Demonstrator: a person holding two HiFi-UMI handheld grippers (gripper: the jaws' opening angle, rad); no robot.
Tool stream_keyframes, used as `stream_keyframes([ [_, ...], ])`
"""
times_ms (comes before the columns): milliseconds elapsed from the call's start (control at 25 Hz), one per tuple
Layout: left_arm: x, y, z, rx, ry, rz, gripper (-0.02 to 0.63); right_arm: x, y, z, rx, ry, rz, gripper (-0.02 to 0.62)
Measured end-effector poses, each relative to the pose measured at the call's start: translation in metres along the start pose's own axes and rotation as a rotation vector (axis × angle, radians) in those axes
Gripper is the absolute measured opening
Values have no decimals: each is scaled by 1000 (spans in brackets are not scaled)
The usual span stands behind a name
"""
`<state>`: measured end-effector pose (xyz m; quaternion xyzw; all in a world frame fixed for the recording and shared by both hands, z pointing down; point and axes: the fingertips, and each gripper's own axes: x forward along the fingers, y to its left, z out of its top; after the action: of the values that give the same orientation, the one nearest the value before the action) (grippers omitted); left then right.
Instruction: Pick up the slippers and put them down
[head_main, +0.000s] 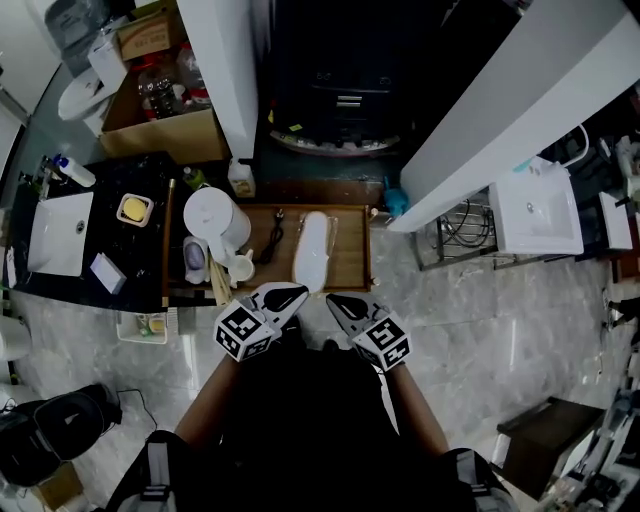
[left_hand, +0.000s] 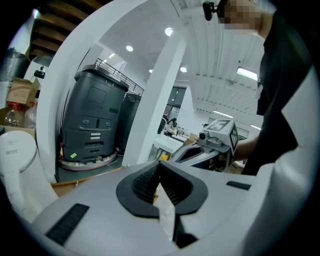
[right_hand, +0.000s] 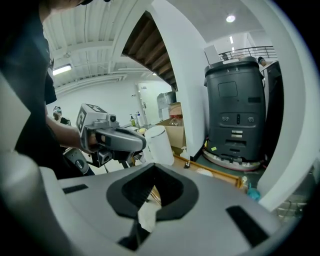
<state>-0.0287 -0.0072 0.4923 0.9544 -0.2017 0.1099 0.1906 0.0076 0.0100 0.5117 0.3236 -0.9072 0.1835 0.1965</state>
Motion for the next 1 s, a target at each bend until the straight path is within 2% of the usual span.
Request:
stream_keyframes([
  [200, 2, 13, -2, 11, 25, -57, 12, 11, -7, -3, 23, 7, -60, 8],
  [400, 3, 24, -2, 0, 48, -80, 12, 17, -14, -3, 47, 14, -92, 8],
  [600, 11, 30, -3, -24, 62, -81, 12, 19, -26, -10, 69, 35, -90, 8],
  [800, 23, 40, -10, -59, 77, -50, 12, 28, -39, -23, 97, 69, -54, 8],
  [1000, 32, 52, -32, -67, 140, -16, 12, 48, -52, -33, 26, 82, -45, 8],
])
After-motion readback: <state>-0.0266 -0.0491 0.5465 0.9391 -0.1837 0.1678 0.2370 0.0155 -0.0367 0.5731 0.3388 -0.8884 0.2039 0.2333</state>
